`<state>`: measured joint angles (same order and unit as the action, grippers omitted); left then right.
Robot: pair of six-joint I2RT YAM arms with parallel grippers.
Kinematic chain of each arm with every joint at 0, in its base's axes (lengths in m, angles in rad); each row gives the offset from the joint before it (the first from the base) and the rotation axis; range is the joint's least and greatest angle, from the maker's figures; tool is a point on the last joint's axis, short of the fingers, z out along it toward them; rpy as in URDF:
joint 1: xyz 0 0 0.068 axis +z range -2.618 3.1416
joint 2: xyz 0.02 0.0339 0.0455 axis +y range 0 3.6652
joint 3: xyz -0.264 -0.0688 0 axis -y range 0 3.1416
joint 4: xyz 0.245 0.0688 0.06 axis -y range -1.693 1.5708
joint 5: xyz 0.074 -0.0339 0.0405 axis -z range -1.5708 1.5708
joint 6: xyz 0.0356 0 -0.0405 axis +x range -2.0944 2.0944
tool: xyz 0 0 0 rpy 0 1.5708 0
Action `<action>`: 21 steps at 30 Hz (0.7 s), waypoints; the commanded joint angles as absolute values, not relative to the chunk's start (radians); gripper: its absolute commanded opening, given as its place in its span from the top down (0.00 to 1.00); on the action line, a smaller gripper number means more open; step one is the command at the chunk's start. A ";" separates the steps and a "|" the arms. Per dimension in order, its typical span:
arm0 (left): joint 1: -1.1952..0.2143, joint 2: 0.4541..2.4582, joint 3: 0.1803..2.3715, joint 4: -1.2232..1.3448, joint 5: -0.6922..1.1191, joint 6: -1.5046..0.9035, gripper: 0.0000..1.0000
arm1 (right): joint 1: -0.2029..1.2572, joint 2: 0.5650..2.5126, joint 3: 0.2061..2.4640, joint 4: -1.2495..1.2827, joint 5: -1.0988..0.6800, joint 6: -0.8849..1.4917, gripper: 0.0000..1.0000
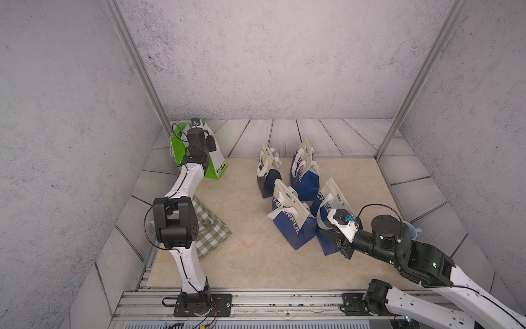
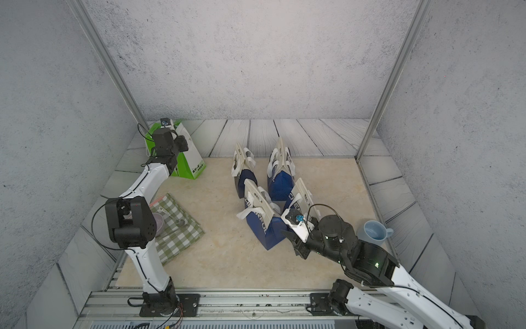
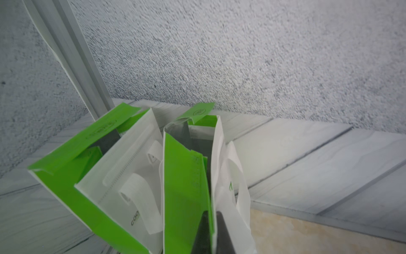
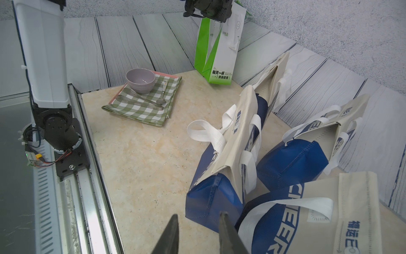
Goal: Open the takeout bag
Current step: Place the takeout bag at the center of the board.
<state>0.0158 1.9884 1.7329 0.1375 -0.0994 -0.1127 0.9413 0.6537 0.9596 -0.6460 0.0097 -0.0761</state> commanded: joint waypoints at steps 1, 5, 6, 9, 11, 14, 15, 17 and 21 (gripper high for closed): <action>0.028 2.044 1.825 0.408 -0.121 -0.094 1.00 | 0.938 0.637 0.971 -0.682 0.026 -0.051 0.68; 0.026 2.075 1.780 0.463 -0.137 -0.118 1.00 | 0.939 0.638 0.967 -0.681 0.038 -0.045 0.68; 0.027 2.074 1.753 0.482 -0.133 -0.129 1.00 | 0.938 0.640 0.968 -0.677 0.035 -0.042 0.68; 0.026 2.071 1.689 0.487 -0.088 -0.145 0.93 | 0.939 0.648 0.963 -0.656 0.027 -0.037 0.68; 0.025 2.055 1.640 0.494 -0.059 -0.153 0.78 | 0.938 0.659 0.965 -0.650 0.020 -0.035 0.68; 0.016 2.005 1.552 0.494 -0.031 -0.173 0.59 | 0.939 0.670 0.961 -0.634 0.016 -0.034 0.68; 0.011 1.978 1.526 0.490 -0.016 -0.180 0.56 | 0.939 0.672 0.958 -0.625 0.016 -0.033 0.68; -0.001 1.905 1.457 0.469 0.011 -0.199 0.51 | 0.938 0.675 0.950 -0.600 0.017 -0.027 0.66; -0.013 1.714 1.321 0.346 0.070 -0.277 0.49 | 0.939 0.699 0.949 -0.558 0.011 0.003 0.59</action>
